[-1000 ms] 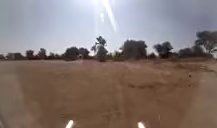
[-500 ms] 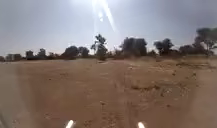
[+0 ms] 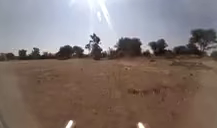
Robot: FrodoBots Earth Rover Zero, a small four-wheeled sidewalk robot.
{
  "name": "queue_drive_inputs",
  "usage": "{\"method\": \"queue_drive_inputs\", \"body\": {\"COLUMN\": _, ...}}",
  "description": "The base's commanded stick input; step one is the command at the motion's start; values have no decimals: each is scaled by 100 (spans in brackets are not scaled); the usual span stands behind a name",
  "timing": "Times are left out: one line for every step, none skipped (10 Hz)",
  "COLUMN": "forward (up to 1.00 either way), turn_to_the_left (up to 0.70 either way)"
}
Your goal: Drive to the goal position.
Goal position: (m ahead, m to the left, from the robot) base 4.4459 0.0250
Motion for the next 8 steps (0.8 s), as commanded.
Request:
{"method": "queue_drive_inputs", "body": {"forward": 50, "turn_to_the_left": 0}}
{"method": "queue_drive_inputs", "body": {"forward": 50, "turn_to_the_left": 0}}
{"method": "queue_drive_inputs", "body": {"forward": 50, "turn_to_the_left": 0}}
{"method": "queue_drive_inputs", "body": {"forward": 50, "turn_to_the_left": 0}}
{"method": "queue_drive_inputs", "body": {"forward": 50, "turn_to_the_left": 0}}
{"method": "queue_drive_inputs", "body": {"forward": 50, "turn_to_the_left": 0}}
{"method": "queue_drive_inputs", "body": {"forward": 50, "turn_to_the_left": 0}}
{"method": "queue_drive_inputs", "body": {"forward": 50, "turn_to_the_left": 0}}
